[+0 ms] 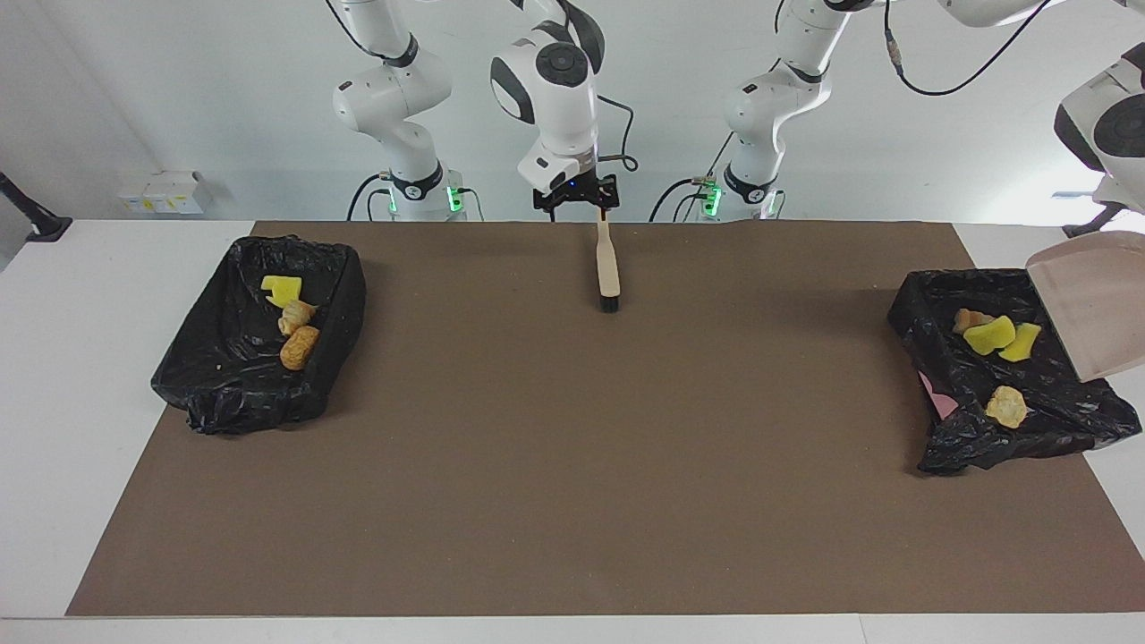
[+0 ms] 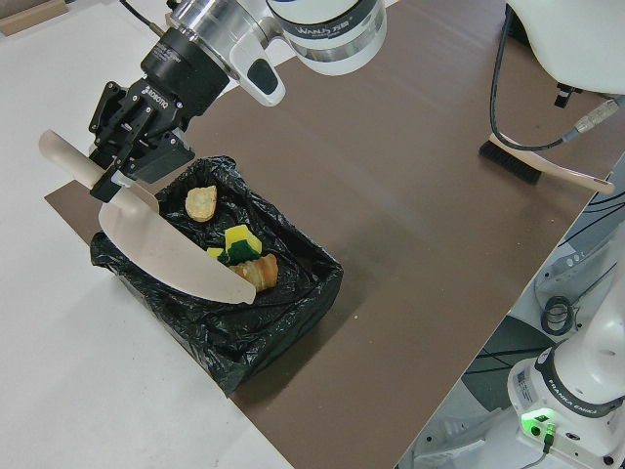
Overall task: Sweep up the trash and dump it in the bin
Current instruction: 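Tip the dustpan over the black trash bag with the left gripper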
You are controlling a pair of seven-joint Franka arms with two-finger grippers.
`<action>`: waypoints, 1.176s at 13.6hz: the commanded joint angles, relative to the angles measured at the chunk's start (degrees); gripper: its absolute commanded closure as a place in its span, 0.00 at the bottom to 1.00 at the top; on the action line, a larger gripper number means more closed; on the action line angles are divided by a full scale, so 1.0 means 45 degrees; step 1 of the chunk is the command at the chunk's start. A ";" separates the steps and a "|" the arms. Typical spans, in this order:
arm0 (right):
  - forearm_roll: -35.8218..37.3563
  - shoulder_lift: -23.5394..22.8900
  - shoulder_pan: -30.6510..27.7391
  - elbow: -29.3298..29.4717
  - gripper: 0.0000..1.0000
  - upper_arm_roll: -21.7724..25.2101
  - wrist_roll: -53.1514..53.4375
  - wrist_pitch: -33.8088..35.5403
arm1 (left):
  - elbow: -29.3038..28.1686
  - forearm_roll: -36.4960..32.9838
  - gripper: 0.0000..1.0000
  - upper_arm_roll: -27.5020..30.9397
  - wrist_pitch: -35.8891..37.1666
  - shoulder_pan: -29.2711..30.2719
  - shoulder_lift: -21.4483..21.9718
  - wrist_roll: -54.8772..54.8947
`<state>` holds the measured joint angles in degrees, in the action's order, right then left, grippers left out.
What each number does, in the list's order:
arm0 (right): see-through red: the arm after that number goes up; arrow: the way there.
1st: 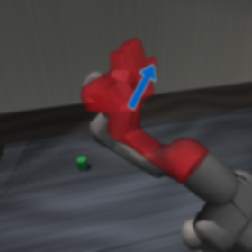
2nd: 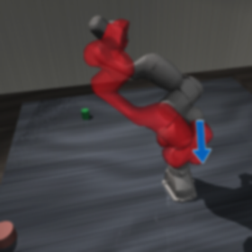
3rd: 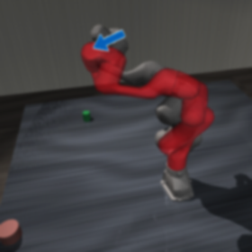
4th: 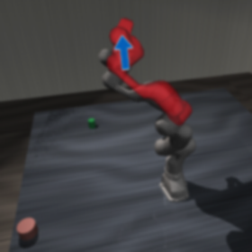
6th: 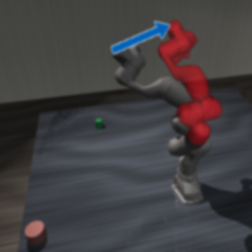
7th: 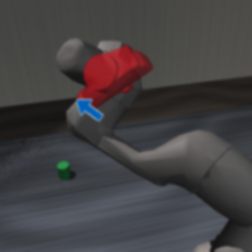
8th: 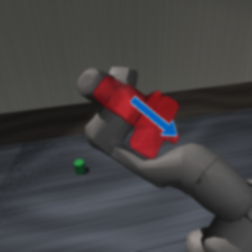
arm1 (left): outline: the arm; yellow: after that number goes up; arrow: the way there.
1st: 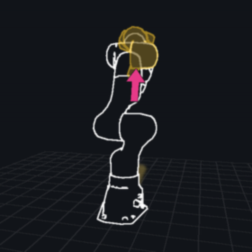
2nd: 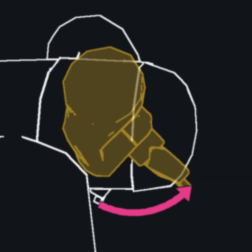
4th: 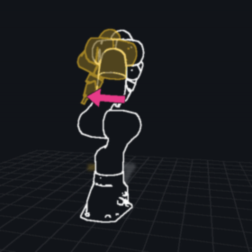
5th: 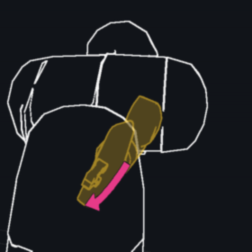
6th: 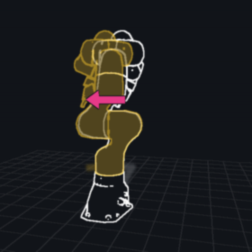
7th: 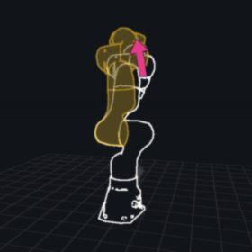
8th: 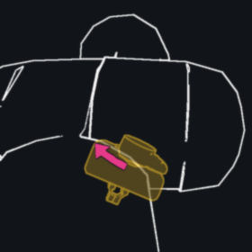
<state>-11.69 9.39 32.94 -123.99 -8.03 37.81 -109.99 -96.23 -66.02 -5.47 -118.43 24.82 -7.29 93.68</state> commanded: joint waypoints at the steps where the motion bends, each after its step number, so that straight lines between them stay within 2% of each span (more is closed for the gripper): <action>1: 0.0894 0.0491 -0.1396 0.0637 0.00 -0.0071 -0.1619 0.0845 | -0.0394 -0.1264 1.00 0.0142 0.0399 -0.0592 0.0468 -0.1536; 5: 0.1074 0.0376 -0.3973 0.2880 0.00 -0.0110 -0.4122 0.2387 | -0.0316 -0.0625 1.00 0.0006 0.0593 -0.1214 0.0819 -0.2531; 7: 0.1230 0.0045 -0.4912 0.3896 0.00 -0.0091 -0.4592 0.2839 | -0.0082 0.1011 1.00 -0.0014 0.1412 -0.1665 0.0820 -0.3740; 9: 0.2007 -0.0637 -0.5481 0.5281 0.00 -0.0110 -0.5099 0.3460 | -0.0081 0.1700 1.00 -0.0014 0.2367 -0.2406 0.0839 -0.5514; 11: 0.3237 -0.1612 -0.5483 0.7057 0.00 -0.0110 -0.5278 0.4436 | -0.0120 0.2634 1.00 -0.0072 0.2800 -0.2779 0.0878 -0.7565; 13: 0.3534 -0.2454 -0.5677 0.8232 0.00 -0.0052 -0.5278 0.4948 | -0.0101 0.5028 1.00 -0.0073 0.3365 -0.2898 0.0898 -0.9304; 14: 0.3516 -0.2708 -0.6085 0.8586 0.00 -0.0071 -0.5278 0.5104 | -0.0139 0.6396 1.00 -0.0073 0.3639 -0.2898 0.0917 -1.0183; 16: 0.3477 -0.2925 -0.6458 0.8901 0.00 -0.0071 -0.5297 0.5145 | -0.0217 0.8121 1.00 -0.0073 0.4245 -0.2937 0.1073 -1.1805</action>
<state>3.41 -1.15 6.42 -88.17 -7.59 15.10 -89.04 -96.27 -35.74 -6.46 -101.78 12.23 -4.34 47.18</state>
